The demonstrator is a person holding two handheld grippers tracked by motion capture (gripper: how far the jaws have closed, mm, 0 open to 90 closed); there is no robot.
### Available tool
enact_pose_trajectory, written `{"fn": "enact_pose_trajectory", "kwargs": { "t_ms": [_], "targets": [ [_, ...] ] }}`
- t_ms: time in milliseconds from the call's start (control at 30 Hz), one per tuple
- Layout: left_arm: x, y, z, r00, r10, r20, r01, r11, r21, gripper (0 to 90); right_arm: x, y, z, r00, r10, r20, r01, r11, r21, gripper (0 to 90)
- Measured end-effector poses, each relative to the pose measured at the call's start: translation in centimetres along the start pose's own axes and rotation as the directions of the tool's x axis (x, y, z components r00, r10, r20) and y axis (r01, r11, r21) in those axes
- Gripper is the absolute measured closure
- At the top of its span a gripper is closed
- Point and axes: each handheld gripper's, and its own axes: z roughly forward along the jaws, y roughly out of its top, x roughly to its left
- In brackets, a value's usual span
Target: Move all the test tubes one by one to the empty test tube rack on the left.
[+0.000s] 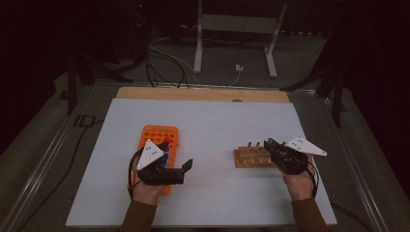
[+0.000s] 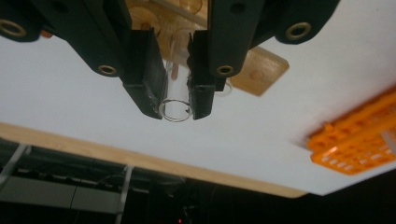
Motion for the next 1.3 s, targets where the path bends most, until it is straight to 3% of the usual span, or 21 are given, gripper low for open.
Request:
{"fn": "enact_pose_trajectory", "kwargs": {
  "t_ms": [333, 500, 667, 800, 933, 1167, 1300],
  "targets": [
    [-0.8, 0.1, 0.5, 0.9995, 0.026, 0.016, -0.026, 0.9996, 0.005, 0.5, 0.7, 2.2, -2.4, 0.9991, -0.035, -0.023, 0.033, 0.996, -0.085, 76.1],
    [-1.5, 0.1, 0.9, 0.9986, 0.047, 0.025, -0.047, 0.9989, 0.000, 0.6, 1.7, 3.2, -3.3, 0.9958, -0.067, -0.062, 0.061, 0.993, -0.097, 76.1],
    [-2.9, 0.3, 1.7, 0.9960, 0.076, 0.047, -0.077, 0.9971, 0.000, 0.7, 3.2, 3.3, -2.9, 0.9896, -0.103, -0.100, 0.095, 0.992, -0.079, 76.1],
    [-4.1, 0.5, 2.6, 0.9920, 0.104, 0.072, -0.104, 0.9946, -0.003, 2.8, 4.4, 3.2, -2.4, 0.9825, -0.111, -0.149, 0.102, 0.992, -0.071, 76.0],
    [-5.3, 0.6, 3.9, 0.9871, 0.124, 0.101, -0.125, 0.9921, 0.002, 5.6, 5.8, 3.1, -1.8, 0.9702, -0.114, -0.214, 0.103, 0.993, -0.062, 76.0],
    [-7.5, 0.2, 6.6, 0.9795, 0.158, 0.125, -0.167, 0.9840, 0.062, 8.4, 7.5, 2.5, -0.9, 0.9495, -0.107, -0.295, 0.100, 0.994, -0.037, 76.0],
    [-8.2, 0.1, 7.3, 0.9781, 0.170, 0.119, -0.179, 0.9815, 0.067, 23.8, 8.0, 2.4, -0.7, 0.9393, -0.100, -0.328, 0.096, 0.995, -0.028, 76.0]
  ]
}}
